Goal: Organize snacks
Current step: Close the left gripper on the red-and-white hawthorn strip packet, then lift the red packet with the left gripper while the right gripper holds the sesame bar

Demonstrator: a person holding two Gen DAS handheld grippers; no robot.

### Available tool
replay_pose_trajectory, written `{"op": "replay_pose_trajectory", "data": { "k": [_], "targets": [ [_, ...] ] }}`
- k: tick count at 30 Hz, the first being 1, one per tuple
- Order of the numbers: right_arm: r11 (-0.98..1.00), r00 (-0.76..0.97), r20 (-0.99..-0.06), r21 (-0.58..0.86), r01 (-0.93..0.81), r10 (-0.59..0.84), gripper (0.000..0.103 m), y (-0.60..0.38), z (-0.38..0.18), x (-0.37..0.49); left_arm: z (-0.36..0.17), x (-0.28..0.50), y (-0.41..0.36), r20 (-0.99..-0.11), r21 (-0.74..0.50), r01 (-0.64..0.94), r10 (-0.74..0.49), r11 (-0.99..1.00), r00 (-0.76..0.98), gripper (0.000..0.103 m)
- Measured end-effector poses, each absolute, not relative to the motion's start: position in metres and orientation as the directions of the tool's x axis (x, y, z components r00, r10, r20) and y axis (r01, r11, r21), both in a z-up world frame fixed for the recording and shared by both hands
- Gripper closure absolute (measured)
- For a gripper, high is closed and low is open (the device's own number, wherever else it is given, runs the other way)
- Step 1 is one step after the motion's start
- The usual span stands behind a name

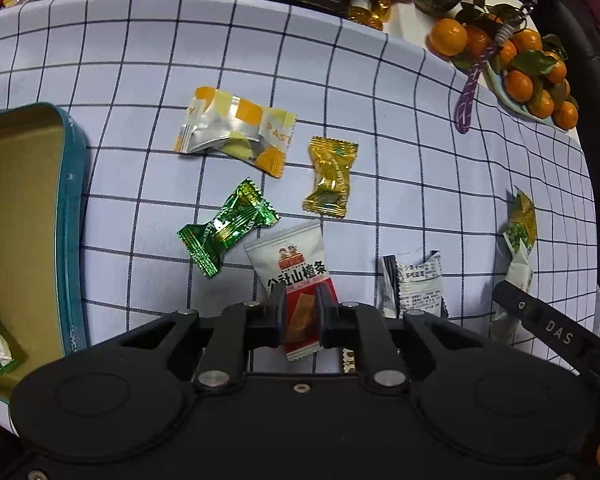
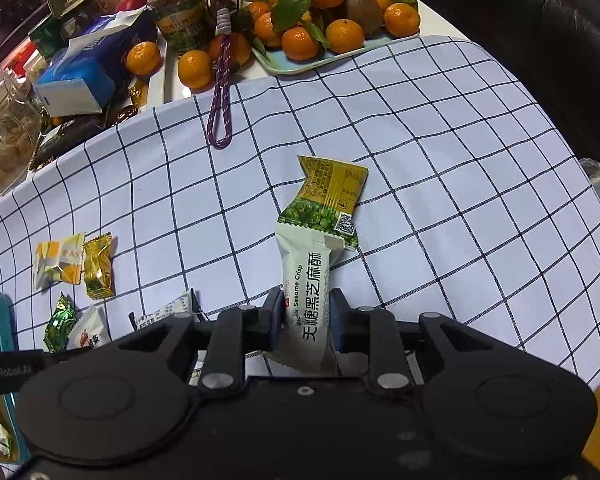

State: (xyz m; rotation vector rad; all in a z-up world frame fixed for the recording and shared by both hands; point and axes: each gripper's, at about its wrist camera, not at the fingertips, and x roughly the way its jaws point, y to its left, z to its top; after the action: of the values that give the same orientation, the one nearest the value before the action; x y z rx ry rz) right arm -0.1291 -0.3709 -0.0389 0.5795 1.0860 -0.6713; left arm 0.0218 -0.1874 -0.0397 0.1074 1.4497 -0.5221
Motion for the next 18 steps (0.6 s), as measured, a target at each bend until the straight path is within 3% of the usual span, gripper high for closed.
{"op": "replay_pose_trajectory", "data": {
  "k": [3, 11, 13, 18],
  "targets": [
    [0.669, 0.315, -0.927, 0.104, 0.736, -0.202, 0.077, -0.3705, -0.0373, -0.13, -0.0456, 0.0269, -0.1851, -0.959, -0.262, 0.363, -0.282, 0.894, 0.003, 0.082],
    [0.67, 0.322, -0.923, 0.104, 0.735, -0.21, 0.077, -0.3717, -0.0346, -0.1326, -0.0429, 0.022, -0.1914, -0.969, -0.193, 0.404, -0.239, 0.894, 0.064, 0.068],
    [0.664, 0.323, -0.924, 0.111, 0.74, -0.206, 0.077, -0.373, -0.0342, -0.1332, -0.0435, 0.0212, -0.1894, -0.972, -0.18, 0.407, -0.225, 0.896, 0.067, 0.059],
    [0.659, 0.321, -0.923, 0.108, 0.744, -0.211, 0.077, -0.3723, -0.0337, -0.1329, -0.044, 0.0225, -0.1875, -0.971, -0.183, 0.403, -0.23, 0.897, 0.071, 0.056]
  ]
}}
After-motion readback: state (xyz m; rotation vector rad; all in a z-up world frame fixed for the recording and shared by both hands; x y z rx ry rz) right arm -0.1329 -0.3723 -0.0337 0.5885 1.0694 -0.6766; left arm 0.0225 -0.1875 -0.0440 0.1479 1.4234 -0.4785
